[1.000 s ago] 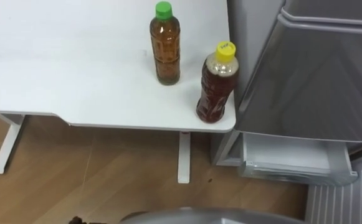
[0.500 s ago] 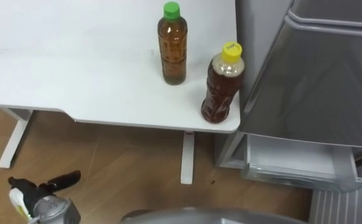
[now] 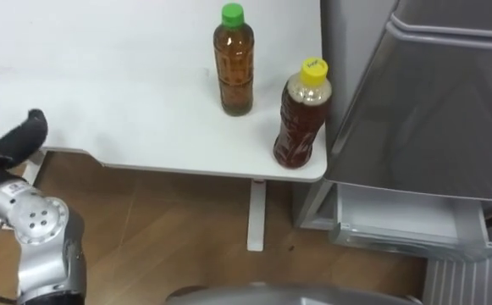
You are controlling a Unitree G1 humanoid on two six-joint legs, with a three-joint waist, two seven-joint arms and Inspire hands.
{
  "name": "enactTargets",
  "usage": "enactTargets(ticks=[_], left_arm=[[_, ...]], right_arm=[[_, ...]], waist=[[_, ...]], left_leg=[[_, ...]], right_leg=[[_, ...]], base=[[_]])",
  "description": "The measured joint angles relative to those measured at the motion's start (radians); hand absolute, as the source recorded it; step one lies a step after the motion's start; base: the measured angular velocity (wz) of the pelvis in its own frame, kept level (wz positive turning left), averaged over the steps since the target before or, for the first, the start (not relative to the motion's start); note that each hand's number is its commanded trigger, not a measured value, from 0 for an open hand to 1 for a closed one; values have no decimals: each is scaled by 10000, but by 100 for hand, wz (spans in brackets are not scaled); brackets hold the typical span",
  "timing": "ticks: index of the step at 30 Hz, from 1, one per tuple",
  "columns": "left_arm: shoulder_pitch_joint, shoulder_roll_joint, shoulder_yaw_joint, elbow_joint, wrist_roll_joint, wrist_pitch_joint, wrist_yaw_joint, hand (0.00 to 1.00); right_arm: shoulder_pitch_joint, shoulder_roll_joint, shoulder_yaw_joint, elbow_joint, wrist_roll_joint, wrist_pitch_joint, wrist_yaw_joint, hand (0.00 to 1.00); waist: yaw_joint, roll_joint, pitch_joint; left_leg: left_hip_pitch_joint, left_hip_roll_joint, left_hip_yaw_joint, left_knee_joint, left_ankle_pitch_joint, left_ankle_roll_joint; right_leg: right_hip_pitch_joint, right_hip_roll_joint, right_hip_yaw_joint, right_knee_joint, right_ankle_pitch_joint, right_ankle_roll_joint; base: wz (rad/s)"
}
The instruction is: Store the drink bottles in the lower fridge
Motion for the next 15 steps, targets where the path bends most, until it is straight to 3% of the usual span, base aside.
enactTargets(ticks=[7,10,15], left_arm=[[-25,-5,-16,-1706,-1,-16,-776,0],[-60,-5,-63,-2349,2,-17,-1403,0],[-236,-11,-767,-2814,-42,18,-2504,0]], right_arm=[[11,1,-22,204,-110,10,245,0],[-91,1,-20,205,-490,13,391,0],[-285,1,7,384,-535,16,526,0]], waist=[[-71,5,19],[-297,2,44],[-417,-51,118]], left_leg=[[1,13,-13,0,-1,-1],[-6,6,-105,12,0,0],[-13,7,-139,-5,3,-6]], right_leg=[[47,7,-31,-4,1,-1],[65,-8,-169,6,0,0],[72,-6,-304,-18,0,-1]], base=[[1],[8],[1]])
